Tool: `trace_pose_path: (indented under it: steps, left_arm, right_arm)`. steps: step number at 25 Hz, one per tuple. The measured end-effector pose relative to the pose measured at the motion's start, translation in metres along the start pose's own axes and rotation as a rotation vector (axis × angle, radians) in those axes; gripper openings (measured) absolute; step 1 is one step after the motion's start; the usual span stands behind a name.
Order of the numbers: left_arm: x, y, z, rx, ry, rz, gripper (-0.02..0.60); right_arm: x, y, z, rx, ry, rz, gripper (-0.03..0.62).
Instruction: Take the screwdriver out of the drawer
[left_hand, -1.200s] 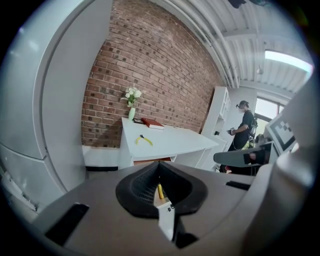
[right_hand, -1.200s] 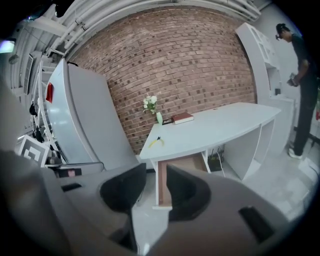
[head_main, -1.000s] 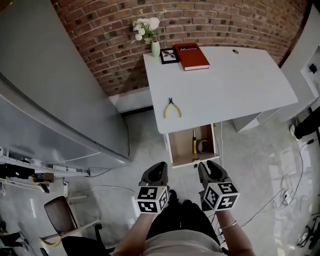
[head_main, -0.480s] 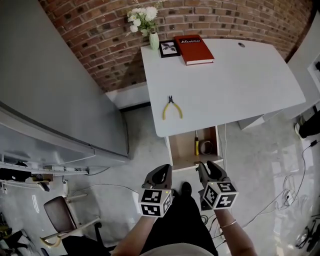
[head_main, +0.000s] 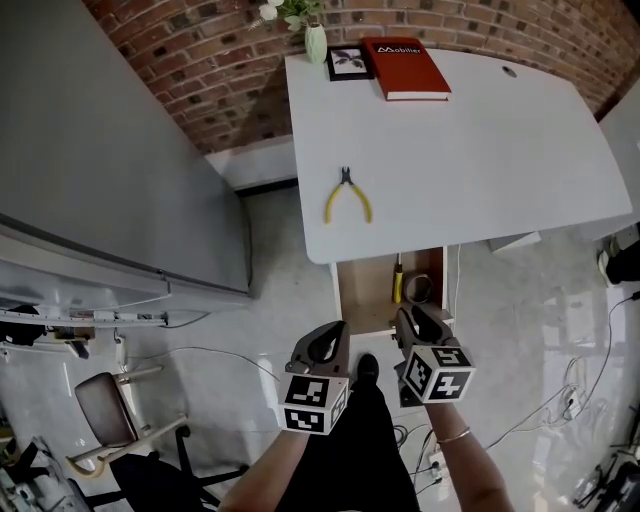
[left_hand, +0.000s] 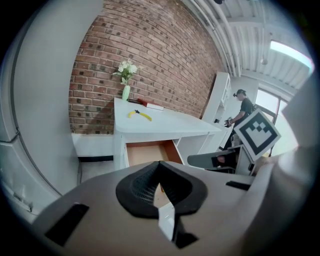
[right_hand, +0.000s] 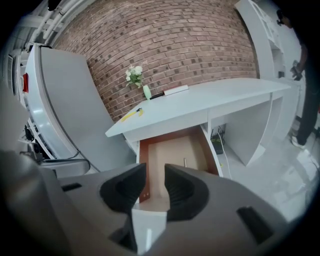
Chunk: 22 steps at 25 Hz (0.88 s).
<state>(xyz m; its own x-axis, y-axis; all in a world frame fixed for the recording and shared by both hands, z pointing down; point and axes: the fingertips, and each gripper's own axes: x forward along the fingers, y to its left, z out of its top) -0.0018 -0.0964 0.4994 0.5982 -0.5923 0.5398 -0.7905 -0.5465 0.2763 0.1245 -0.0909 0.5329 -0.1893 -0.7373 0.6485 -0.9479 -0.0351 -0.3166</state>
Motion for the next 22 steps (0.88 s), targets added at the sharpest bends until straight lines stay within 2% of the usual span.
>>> trace_pose_path:
  steps: [9, 22]
  left_arm:
    - [0.028, 0.013, -0.018, -0.02, 0.015, 0.013, -0.008]
    - [0.052, 0.026, -0.032, -0.046, 0.02, 0.038, -0.008]
  right_arm:
    - [0.053, -0.029, -0.014, -0.028, 0.063, -0.029, 0.114]
    - [0.126, -0.062, -0.017, -0.122, 0.15, -0.103, 0.114]
